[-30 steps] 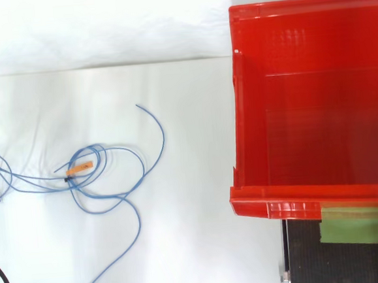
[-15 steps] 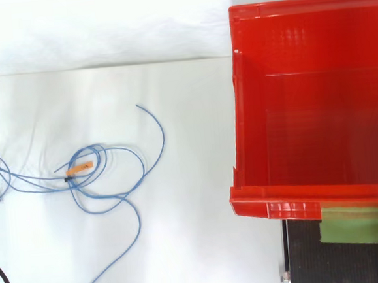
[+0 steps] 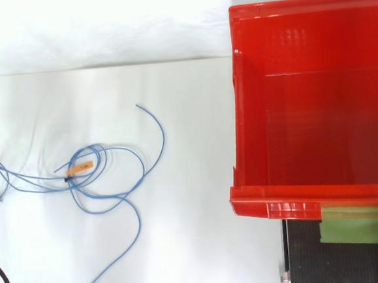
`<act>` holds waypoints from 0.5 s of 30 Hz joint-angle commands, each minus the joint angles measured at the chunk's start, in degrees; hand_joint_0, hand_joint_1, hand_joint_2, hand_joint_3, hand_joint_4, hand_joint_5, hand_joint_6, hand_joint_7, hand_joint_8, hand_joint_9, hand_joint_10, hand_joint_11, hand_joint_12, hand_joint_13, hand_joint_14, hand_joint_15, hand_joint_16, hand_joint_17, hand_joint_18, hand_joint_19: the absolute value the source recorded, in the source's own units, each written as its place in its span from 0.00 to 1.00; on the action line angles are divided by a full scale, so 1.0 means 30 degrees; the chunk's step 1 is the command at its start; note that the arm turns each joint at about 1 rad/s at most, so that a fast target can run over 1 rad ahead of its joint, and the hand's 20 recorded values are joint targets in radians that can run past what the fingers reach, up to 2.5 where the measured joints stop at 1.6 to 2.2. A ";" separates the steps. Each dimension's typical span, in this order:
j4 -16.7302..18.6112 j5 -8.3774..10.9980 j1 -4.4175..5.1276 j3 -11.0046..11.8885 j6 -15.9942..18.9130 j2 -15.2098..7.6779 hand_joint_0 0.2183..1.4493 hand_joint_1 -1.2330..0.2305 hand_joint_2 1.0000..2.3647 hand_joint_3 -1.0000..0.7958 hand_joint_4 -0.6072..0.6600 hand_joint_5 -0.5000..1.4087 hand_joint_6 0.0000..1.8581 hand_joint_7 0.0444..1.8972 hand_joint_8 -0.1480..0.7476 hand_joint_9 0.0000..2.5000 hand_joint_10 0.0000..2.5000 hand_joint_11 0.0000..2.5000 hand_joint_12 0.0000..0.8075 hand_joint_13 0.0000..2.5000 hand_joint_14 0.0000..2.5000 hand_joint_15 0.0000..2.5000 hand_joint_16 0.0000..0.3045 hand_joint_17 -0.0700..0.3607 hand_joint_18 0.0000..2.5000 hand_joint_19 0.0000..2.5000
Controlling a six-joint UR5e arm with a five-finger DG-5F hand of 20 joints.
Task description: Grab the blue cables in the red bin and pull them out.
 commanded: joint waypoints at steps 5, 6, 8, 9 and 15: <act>0.0000 -0.0015 0.0000 -0.0006 0.0009 0.0025 0.54 0.24 0.00 0.00 0.52 0.77 0.25 0.39 0.38 0.37 0.01 0.30 0.37 0.48 0.17 0.63 0.14 0.38 0.34 0.44; 0.0000 0.0014 0.0030 0.0023 0.0009 -0.0004 0.54 0.24 0.00 0.00 0.52 0.77 0.25 0.39 0.38 0.37 0.01 0.30 0.38 0.48 0.17 0.63 0.14 0.38 0.34 0.43; 0.0000 -0.0015 0.0000 0.0023 0.0009 0.0025 0.54 0.24 0.00 0.00 0.53 0.76 0.26 0.39 0.38 0.36 0.01 0.30 0.38 0.48 0.17 0.64 0.14 0.38 0.34 0.44; 0.0000 -0.0015 0.0030 0.0023 0.0009 0.0025 0.54 0.24 0.00 0.00 0.53 0.75 0.26 0.39 0.38 0.36 0.01 0.30 0.38 0.47 0.17 0.64 0.14 0.38 0.34 0.44; 0.0000 0.0014 0.0088 0.0053 0.0009 0.0025 0.52 0.25 0.00 0.00 0.55 0.72 0.29 0.37 0.39 0.36 0.01 0.31 0.39 0.47 0.18 0.64 0.14 0.39 0.34 0.44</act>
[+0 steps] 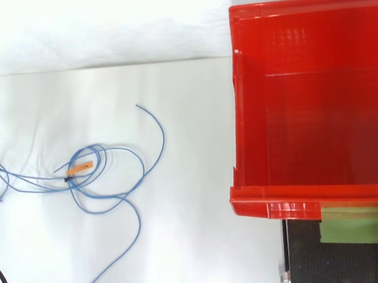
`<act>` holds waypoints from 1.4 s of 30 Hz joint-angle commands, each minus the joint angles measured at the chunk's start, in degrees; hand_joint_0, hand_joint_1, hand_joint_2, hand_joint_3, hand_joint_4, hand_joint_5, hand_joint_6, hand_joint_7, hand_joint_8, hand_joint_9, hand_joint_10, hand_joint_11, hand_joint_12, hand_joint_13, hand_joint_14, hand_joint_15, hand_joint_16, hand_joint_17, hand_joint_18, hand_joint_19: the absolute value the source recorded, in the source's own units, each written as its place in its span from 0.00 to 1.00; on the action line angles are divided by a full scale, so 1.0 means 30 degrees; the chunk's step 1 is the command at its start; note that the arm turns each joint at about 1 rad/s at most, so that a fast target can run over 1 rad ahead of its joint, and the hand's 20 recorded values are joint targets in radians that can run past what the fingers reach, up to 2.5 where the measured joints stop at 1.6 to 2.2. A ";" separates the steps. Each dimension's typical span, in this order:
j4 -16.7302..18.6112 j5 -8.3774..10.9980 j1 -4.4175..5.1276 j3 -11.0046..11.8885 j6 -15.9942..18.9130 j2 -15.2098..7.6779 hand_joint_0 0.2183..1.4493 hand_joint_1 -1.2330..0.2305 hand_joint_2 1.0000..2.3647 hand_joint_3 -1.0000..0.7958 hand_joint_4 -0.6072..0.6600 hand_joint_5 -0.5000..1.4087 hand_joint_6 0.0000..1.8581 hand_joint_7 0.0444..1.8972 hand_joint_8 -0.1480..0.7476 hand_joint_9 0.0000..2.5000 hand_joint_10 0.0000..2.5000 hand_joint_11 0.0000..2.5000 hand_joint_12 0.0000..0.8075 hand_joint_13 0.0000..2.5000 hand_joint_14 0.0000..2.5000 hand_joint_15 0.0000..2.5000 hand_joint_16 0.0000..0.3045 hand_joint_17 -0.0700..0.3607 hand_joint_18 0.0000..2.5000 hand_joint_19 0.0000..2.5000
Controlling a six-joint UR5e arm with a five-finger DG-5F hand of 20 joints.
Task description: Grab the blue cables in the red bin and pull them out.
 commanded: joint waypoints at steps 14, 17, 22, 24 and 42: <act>0.0000 -0.0025 0.0019 0.0040 0.0059 0.0008 0.48 0.23 0.00 0.00 0.59 0.65 0.38 0.32 0.41 0.34 0.01 0.32 0.41 0.45 0.22 0.61 0.15 0.40 0.33 0.44; 0.0000 0.0004 0.0019 0.0011 0.0059 0.0008 0.47 0.22 0.00 0.00 0.60 0.64 0.40 0.30 0.41 0.34 0.01 0.32 0.41 0.45 0.23 0.61 0.15 0.40 0.33 0.44; 0.0000 -0.0025 0.0019 0.0011 0.0059 0.0008 0.46 0.20 0.00 0.00 0.60 0.62 0.43 0.29 0.43 0.34 0.01 0.33 0.42 0.44 0.24 0.60 0.15 0.41 0.33 0.44; 0.0000 -0.0025 0.0019 0.0040 0.0059 -0.0021 0.45 0.19 0.00 0.00 0.60 0.61 0.44 0.28 0.43 0.34 0.01 0.33 0.42 0.44 0.24 0.60 0.16 0.41 0.33 0.44; 0.0000 -0.0025 0.0019 0.0070 0.0117 0.0008 0.42 0.13 0.00 0.00 0.62 0.54 0.52 0.24 0.44 0.32 0.01 0.34 0.45 0.43 0.26 0.59 0.17 0.43 0.32 0.44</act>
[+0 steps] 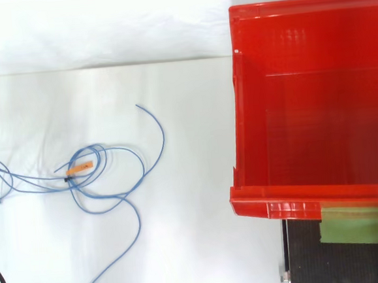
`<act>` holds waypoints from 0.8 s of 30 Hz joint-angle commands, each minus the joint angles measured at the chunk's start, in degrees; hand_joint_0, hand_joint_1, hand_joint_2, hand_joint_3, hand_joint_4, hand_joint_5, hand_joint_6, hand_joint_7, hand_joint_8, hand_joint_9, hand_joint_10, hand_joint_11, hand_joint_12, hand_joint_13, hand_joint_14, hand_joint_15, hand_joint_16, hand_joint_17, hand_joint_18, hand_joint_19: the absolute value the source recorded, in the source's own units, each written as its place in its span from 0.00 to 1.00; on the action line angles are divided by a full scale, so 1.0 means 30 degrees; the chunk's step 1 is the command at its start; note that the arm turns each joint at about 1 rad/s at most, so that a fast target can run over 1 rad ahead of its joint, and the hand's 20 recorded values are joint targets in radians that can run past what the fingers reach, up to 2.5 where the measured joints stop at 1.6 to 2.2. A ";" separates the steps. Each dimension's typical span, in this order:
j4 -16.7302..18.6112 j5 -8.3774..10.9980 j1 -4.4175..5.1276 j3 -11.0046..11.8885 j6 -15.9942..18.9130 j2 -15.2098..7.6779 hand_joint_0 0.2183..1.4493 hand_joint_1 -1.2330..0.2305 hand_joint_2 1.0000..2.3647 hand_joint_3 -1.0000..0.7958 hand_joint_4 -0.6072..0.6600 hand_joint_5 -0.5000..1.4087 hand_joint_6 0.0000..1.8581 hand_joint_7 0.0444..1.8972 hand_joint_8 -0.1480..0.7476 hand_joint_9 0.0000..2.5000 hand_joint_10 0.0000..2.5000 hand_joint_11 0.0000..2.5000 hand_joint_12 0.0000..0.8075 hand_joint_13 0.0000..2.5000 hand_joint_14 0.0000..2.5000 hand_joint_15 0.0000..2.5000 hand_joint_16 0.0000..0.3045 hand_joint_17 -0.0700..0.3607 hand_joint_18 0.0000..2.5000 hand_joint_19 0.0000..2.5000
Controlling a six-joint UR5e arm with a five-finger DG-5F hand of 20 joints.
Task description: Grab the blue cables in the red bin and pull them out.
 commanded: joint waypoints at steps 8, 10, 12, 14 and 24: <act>0.0000 0.0000 0.0000 -0.0011 0.0030 0.0003 0.41 0.12 0.00 0.00 0.63 0.52 0.54 0.22 0.45 0.32 0.01 0.35 0.45 0.42 0.27 0.59 0.17 0.44 0.32 0.43; 0.0000 0.0000 -0.0029 0.0018 0.0001 0.0003 0.41 0.12 0.00 0.00 0.63 0.52 0.54 0.22 0.44 0.32 0.01 0.35 0.45 0.41 0.27 0.58 0.17 0.43 0.32 0.44; 0.0000 0.0000 0.0000 0.0018 0.0001 0.0003 0.41 0.12 0.00 0.00 0.63 0.52 0.54 0.22 0.44 0.31 0.01 0.35 0.45 0.41 0.28 0.59 0.17 0.44 0.32 0.44; 0.0000 0.0000 -0.0029 0.0018 0.0001 0.0003 0.41 0.12 0.00 0.00 0.63 0.52 0.54 0.22 0.45 0.31 0.01 0.35 0.45 0.41 0.28 0.58 0.17 0.44 0.32 0.44; 0.0000 0.0000 -0.0029 0.0018 -0.0028 0.0003 0.41 0.12 0.00 0.00 0.64 0.52 0.53 0.22 0.45 0.31 0.01 0.35 0.45 0.41 0.29 0.58 0.17 0.44 0.32 0.44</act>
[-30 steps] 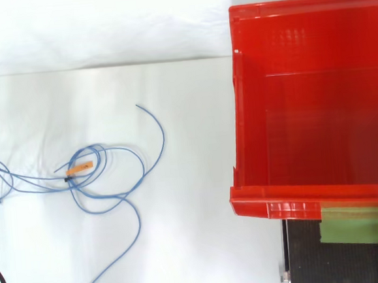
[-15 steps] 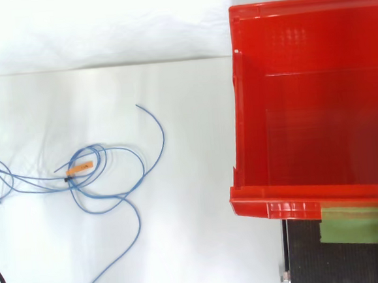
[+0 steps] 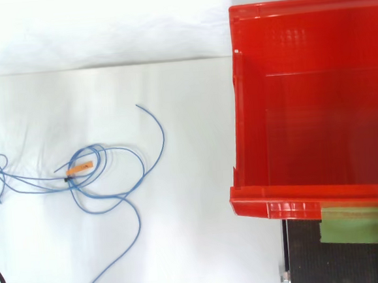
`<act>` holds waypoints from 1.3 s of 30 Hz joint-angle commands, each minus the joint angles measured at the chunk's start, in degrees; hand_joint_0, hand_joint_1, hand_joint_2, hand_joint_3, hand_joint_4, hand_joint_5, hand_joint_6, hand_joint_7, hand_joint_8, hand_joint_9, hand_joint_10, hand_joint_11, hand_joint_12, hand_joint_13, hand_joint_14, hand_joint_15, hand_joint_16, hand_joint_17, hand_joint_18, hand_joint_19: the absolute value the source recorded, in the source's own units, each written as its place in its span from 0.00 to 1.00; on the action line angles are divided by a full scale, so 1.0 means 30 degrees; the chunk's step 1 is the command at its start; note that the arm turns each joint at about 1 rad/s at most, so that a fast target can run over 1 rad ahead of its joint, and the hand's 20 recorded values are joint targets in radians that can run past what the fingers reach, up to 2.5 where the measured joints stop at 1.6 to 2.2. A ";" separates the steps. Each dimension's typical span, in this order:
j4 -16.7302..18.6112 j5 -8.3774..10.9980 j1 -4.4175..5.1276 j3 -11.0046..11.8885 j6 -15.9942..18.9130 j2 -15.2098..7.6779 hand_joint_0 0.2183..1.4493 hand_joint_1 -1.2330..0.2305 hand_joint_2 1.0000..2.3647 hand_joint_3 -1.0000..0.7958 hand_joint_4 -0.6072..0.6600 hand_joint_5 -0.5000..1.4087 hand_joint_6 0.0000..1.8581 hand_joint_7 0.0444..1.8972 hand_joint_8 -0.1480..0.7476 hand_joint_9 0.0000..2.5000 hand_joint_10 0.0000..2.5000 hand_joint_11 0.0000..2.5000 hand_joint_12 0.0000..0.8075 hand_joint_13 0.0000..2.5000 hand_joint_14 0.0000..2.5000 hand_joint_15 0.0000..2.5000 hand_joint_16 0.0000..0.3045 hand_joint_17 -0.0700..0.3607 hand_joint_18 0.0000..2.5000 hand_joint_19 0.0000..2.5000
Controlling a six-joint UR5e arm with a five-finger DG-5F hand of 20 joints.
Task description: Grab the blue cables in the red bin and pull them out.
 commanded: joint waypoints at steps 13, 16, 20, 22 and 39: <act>0.0000 0.0000 0.0006 0.0000 0.0007 0.0002 0.41 0.09 0.00 0.00 0.64 0.50 0.54 0.22 0.44 0.30 0.01 0.36 0.45 0.40 0.28 0.59 0.17 0.44 0.32 0.44; 0.0000 0.0000 0.0006 0.0030 -0.0022 0.0002 0.42 0.08 0.00 0.00 0.64 0.49 0.55 0.21 0.44 0.30 0.01 0.36 0.44 0.40 0.27 0.60 0.17 0.43 0.32 0.44; 0.0000 0.0000 -0.0023 0.0118 -0.0022 0.0002 0.43 0.07 0.00 0.00 0.64 0.48 0.56 0.20 0.44 0.29 0.01 0.37 0.44 0.40 0.27 0.60 0.17 0.43 0.32 0.43; 0.0000 0.0000 0.0006 0.0088 -0.0022 0.0002 0.43 0.06 0.00 0.00 0.64 0.47 0.55 0.21 0.44 0.29 0.01 0.37 0.44 0.40 0.27 0.61 0.17 0.43 0.32 0.43; 0.0000 0.0000 0.0006 0.0118 -0.0052 0.0002 0.38 0.23 0.00 0.00 0.66 0.48 0.51 0.20 0.45 0.29 0.01 0.36 0.47 0.38 0.36 0.56 0.18 0.45 0.33 0.43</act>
